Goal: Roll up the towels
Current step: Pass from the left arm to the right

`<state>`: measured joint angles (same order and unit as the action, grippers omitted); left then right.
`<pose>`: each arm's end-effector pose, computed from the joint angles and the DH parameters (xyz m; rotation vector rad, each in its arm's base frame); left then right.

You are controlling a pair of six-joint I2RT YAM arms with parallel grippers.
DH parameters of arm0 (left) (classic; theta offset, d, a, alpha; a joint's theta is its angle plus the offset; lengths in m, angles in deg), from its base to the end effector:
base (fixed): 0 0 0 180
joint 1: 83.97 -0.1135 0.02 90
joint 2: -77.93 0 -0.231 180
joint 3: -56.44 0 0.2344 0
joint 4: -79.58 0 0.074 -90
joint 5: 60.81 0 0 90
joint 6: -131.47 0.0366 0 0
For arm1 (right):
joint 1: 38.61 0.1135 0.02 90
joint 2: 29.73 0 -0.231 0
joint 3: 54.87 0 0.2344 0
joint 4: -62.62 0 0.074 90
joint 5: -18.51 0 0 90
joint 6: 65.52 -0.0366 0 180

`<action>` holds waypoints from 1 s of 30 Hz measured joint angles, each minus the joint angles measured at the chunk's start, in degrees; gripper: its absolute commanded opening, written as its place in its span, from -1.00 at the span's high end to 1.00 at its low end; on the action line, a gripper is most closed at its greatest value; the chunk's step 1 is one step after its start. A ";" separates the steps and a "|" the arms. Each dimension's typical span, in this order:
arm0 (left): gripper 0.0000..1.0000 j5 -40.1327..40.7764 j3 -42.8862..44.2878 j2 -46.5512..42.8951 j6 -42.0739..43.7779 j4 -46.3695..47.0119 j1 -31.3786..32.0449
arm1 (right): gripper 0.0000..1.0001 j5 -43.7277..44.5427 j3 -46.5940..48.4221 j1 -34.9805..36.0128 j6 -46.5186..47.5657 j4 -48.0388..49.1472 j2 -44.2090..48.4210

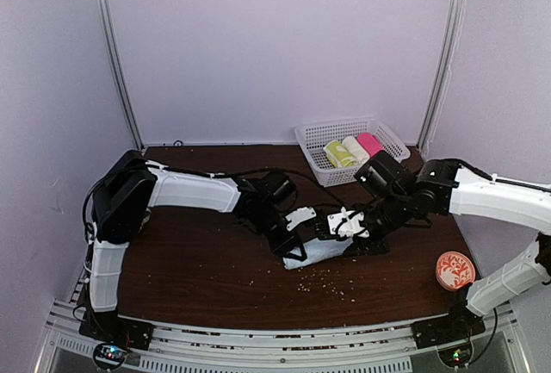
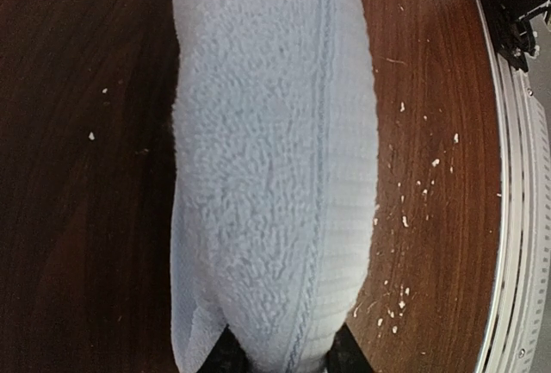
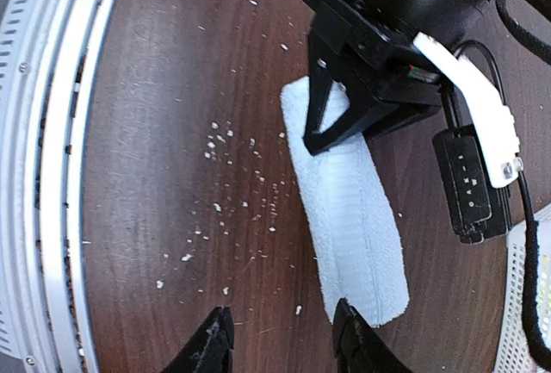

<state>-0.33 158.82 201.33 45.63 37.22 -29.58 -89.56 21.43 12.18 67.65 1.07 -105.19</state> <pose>0.2260 -0.3466 0.1276 1.5147 2.3467 -0.9449 0.1490 0.2006 0.2457 -1.9870 1.7056 0.4605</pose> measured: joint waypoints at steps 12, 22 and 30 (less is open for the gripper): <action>0.69 -5.51 0.00 0.70 -0.24 -1.55 -0.59 | -0.26 10.88 -2.73 1.55 -0.96 8.31 -0.24; 0.69 -6.84 0.24 1.05 -0.22 -1.99 -1.05 | -0.44 13.33 -4.72 4.28 0.44 14.45 -12.02; 0.62 -6.80 0.44 1.11 -0.31 -2.23 -1.18 | -0.43 16.31 -3.52 4.52 2.38 18.45 -19.34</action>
<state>-7.13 159.26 202.44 45.32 34.99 -30.76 -73.25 17.92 16.70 70.04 19.52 -124.53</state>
